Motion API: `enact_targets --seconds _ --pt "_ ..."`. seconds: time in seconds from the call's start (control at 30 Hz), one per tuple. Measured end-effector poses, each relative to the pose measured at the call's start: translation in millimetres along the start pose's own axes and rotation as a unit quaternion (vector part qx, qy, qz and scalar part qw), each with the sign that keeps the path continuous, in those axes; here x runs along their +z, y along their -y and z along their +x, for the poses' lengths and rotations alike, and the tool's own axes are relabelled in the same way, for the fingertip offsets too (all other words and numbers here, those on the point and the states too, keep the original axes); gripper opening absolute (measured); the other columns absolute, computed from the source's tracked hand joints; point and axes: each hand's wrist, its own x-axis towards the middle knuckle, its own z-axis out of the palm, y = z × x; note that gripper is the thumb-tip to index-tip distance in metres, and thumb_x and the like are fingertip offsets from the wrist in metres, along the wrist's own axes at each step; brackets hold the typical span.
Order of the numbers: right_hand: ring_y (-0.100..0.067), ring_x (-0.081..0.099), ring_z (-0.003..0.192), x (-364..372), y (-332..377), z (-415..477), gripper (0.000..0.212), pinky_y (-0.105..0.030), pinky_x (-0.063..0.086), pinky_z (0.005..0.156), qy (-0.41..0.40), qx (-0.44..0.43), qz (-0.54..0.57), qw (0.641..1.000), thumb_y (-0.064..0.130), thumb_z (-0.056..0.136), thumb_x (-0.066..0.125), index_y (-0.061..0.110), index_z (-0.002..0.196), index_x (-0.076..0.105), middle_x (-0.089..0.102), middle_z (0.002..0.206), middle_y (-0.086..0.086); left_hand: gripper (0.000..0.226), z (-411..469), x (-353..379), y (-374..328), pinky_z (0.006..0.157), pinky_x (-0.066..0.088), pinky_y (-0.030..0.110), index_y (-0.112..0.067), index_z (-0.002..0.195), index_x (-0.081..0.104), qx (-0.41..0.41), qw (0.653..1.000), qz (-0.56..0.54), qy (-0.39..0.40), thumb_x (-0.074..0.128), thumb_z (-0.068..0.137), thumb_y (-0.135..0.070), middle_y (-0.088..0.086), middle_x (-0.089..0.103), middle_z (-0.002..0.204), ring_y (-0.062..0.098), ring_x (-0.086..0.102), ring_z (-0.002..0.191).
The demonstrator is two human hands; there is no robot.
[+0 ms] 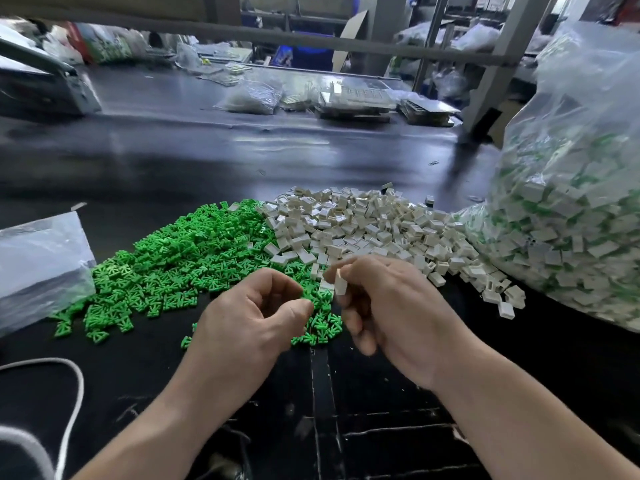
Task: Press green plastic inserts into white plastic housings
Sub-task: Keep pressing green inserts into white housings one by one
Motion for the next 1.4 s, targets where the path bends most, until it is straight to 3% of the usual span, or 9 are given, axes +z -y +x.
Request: enact_targets --seconds 0.13,0.33,0.5,0.6,0.77,0.9,1.0,1.2,1.4 --pt "-0.018 0.054 0.057 10.1 -14.2 -9.6 0.026 -0.03 0.048 0.044 0.062 0.039 0.131 0.989 0.021 0.105 0.048 0.0 0.098 0.06 0.055 0.075 -0.012 0.009 -7.5 9.4 -4.8 0.054 0.045 0.009 -0.037 0.083 0.064 0.051 0.998 0.047 -0.008 0.069 0.076 -0.038 -0.015 0.068 0.071 0.004 0.063 0.064" --pt "-0.023 0.063 0.066 6.0 -28.9 -8.5 0.018 -0.036 0.057 0.06 0.069 -0.027 0.061 0.995 0.02 0.103 0.056 0.004 0.102 0.064 0.065 0.079 -0.011 0.015 -9.6 17.6 -6.0 0.053 0.042 0.006 -0.035 0.08 0.06 0.074 0.992 0.097 -0.024 0.072 0.071 -0.032 -0.017 0.067 0.072 0.003 0.062 0.067" --pt "-0.018 0.065 0.064 5.2 -29.2 -8.9 0.013 -0.031 0.057 0.057 0.077 -0.051 0.046 0.995 0.018 0.1 0.061 0.006 0.102 0.067 0.067 0.075 -0.008 0.016 -9.7 19.7 -6.1 0.051 0.047 0.012 -0.03 0.078 0.064 0.048 0.999 0.02 -0.002 0.073 0.08 -0.017 -0.008 0.069 0.066 0.006 0.063 0.056" --pt "-0.018 0.068 0.061 8.1 -28.7 -12.1 0.011 -0.031 0.058 0.056 0.07 -0.057 0.067 0.994 0.016 0.101 0.059 0.007 0.101 0.065 0.068 0.071 -0.003 0.011 -11.5 19.2 -9.1 0.05 0.044 0.009 -0.035 0.079 0.061 0.053 0.997 0.046 -0.02 0.071 0.079 -0.03 -0.012 0.068 0.069 0.003 0.063 0.059" --pt "-0.024 0.074 0.079 14.6 -33.0 -15.8 0.013 -0.041 0.062 0.074 0.032 -0.045 0.112 0.992 0.02 0.1 0.06 0.011 0.096 0.068 0.073 0.085 -0.01 0.014 -12.1 19.6 -5.0 0.066 0.048 0.013 -0.038 0.086 0.062 0.075 0.99 0.105 -0.05 0.07 0.076 -0.044 -0.014 0.063 0.083 0.002 0.061 0.079" --pt "-0.032 0.073 0.091 17.2 -31.5 -15.5 0.019 -0.038 0.061 0.075 0.044 0.006 0.197 0.979 0.022 0.103 0.055 0.006 0.1 0.064 0.072 0.101 -0.023 0.014 -11.9 22.3 -4.8 0.075 0.036 -0.001 -0.037 0.087 0.066 0.126 0.972 0.189 -0.052 0.075 0.078 -0.031 -0.022 0.055 0.089 -0.007 0.053 0.093" --pt "-0.027 0.072 0.086 16.5 -28.9 -15.3 0.02 -0.038 0.06 0.072 0.052 0.016 0.209 0.976 0.023 0.103 0.054 0.011 0.093 0.066 0.072 0.097 -0.018 0.016 -11.6 21.5 -4.7 0.078 0.035 0.0 -0.035 0.086 0.07 0.13 0.972 0.187 -0.055 0.078 0.077 -0.025 -0.022 0.056 0.092 -0.005 0.053 0.096" --pt "-0.022 0.066 0.058 2.9 -19.7 -16.5 0.015 -0.034 0.055 0.052 0.009 -0.04 0.071 0.997 0.03 0.101 0.059 0.024 0.089 0.066 0.069 0.075 -0.005 0.009 -11.3 13.7 -11.5 0.054 0.047 0.01 -0.034 0.082 0.066 0.056 0.996 0.016 -0.066 0.072 0.076 -0.038 -0.01 0.067 0.076 0.006 0.063 0.065" --pt "-0.011 0.053 0.052 0.9 -18.1 -13.7 0.008 -0.026 0.046 0.045 0.041 0.001 0.098 0.994 0.026 0.091 0.07 0.021 0.09 0.077 0.058 0.07 0.0 0.022 -9.4 13.1 -12.6 0.064 0.055 0.018 -0.035 0.096 0.074 -0.001 0.987 -0.159 -0.014 0.069 0.078 -0.023 0.0 0.072 0.08 0.012 0.069 0.071"
